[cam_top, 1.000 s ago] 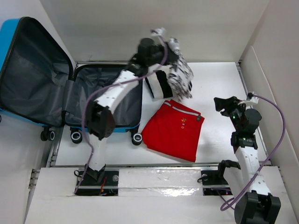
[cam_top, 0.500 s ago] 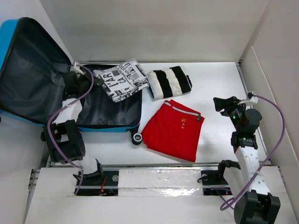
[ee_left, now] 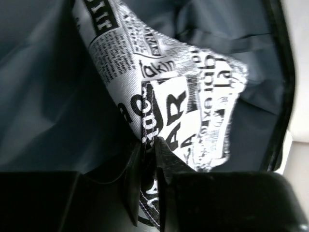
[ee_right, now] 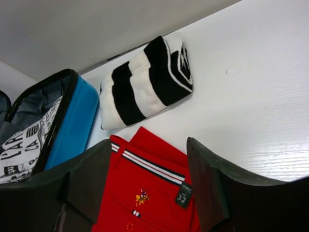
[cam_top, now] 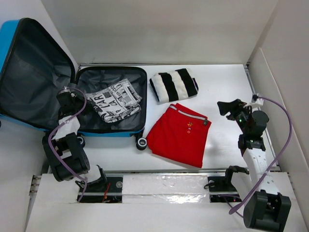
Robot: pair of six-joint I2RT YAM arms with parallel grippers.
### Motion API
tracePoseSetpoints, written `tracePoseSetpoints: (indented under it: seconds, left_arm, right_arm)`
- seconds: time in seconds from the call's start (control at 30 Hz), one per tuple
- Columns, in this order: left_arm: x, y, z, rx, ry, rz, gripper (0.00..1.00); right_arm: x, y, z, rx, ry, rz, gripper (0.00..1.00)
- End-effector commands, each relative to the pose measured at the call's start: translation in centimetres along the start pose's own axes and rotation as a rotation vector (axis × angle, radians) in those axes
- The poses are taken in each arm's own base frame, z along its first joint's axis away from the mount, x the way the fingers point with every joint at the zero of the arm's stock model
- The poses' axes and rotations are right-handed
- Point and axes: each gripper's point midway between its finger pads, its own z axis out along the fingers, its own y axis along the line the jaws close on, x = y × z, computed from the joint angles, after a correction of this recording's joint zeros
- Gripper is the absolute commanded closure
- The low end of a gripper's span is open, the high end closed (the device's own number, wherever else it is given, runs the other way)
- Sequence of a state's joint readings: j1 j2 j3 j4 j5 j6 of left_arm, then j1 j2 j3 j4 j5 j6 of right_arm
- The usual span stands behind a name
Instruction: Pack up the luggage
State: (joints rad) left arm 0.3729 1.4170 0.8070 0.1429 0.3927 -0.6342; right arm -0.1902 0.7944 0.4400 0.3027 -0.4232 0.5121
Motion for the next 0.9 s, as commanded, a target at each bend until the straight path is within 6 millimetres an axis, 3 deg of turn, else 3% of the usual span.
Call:
tracePoseSetpoints:
  seconds: [0.0,0.07,0.1,0.17,0.2,0.27,0.33,0.37,0.4,0.47,0.5,0.53,0.57,0.6,0.63,0.67,0.7,0.73,0.77,0.83,0.87]
  left_arm:
    - [-2.2,1.1,-0.5,-0.062,-0.038,-0.008,0.76]
    - [-2.5,0.8,-0.9,-0.057,-0.052,-0.003,0.57]
    - [-3.2,-0.3,-1.8,-0.033,-0.088,0.007,0.43]
    - [-4.5,-1.8,-3.1,0.013,-0.155,0.014,0.36]
    - [-5.1,-3.9,-4.6,0.063,-0.204,0.027,0.31]
    - [-6.2,-6.9,-6.3,0.119,-0.287,0.07,0.28]
    - [-5.8,-12.2,-8.6,0.251,-0.337,0.134,0.27]
    - [-5.8,-13.8,-9.3,0.28,-0.361,0.148,0.28]
    - [-3.8,-17.1,-10.3,0.366,-0.338,0.183,0.31]
    - [-2.6,-21.3,-12.0,0.472,-0.359,0.218,0.38]
    - [-1.2,-22.9,-12.3,0.512,-0.339,0.237,0.52]
    - [1.7,-26.0,-13.5,0.603,-0.295,0.275,0.62]
    - [3.6,-27.2,-13.8,0.64,-0.261,0.287,0.72]
    - [5.7,-28.2,-13.6,0.673,-0.214,0.293,0.9]
    - [9.7,-30.0,-14.6,0.763,-0.142,0.314,0.98]
    - [11.8,-30.5,-14.7,0.78,-0.108,0.33,1.0]
    - [14.3,-30.5,-13.8,0.771,-0.064,0.352,1.0]
    - [16.3,-30.5,-13.6,0.778,-0.038,0.371,1.0]
    - [19.7,-30.4,-13.4,0.783,0.021,0.4,1.0]
    - [22.3,-29.1,-12.8,0.771,0.05,0.415,1.0]
    - [24.4,-28.8,-13.3,0.774,0.072,0.435,1.0]
  right_arm:
    - [-0.9,0.7,0.5,-0.033,-0.027,-0.054,0.3]
    - [-0.3,1.0,0.9,-0.046,-0.002,-0.066,0.32]
    - [0.4,0.9,1.3,-0.044,0.024,-0.065,0.44]
    - [1.0,1.4,1.9,-0.052,0.052,-0.086,0.6]
    - [1.6,1.1,2.4,-0.04,0.075,-0.085,0.81]
    - [2.1,0.7,2.9,-0.01,0.097,-0.101,0.93]
    - [2.8,0.8,3.7,0.008,0.114,-0.109,0.98]
    - [2.9,0.7,4.0,0.014,0.114,-0.117,0.97]
    - [2.9,0.9,4.4,0.014,0.114,-0.119,0.88]
    - [4.0,0.3,5.6,0.042,0.149,-0.108,0.68]
    - [4.0,0.1,6.2,0.048,0.158,-0.106,0.45]
    - [4.3,-0.4,7.3,0.059,0.183,-0.103,0.36]
    - [4.4,-0.6,8.1,0.064,0.193,-0.1,0.29]
    - [4.6,-0.8,8.8,0.066,0.206,-0.092,0.19]
    - [3.6,-0.1,10.1,0.043,0.196,-0.09,0.15]
    - [3.5,-0.1,11.2,0.033,0.197,-0.072,0.12]
    - [5.3,-0.8,12.6,0.024,0.252,-0.05,0.1]
    - [5.4,-0.7,13.5,-0.003,0.272,-0.039,0.09]
    - [5.6,-1.3,15.8,0.009,0.296,-0.023,0.08]
    - [6.3,-1.8,18.2,0.017,0.344,-0.02,0.08]
    - [4.9,-1.4,20.0,0.013,0.36,-0.044,0.08]
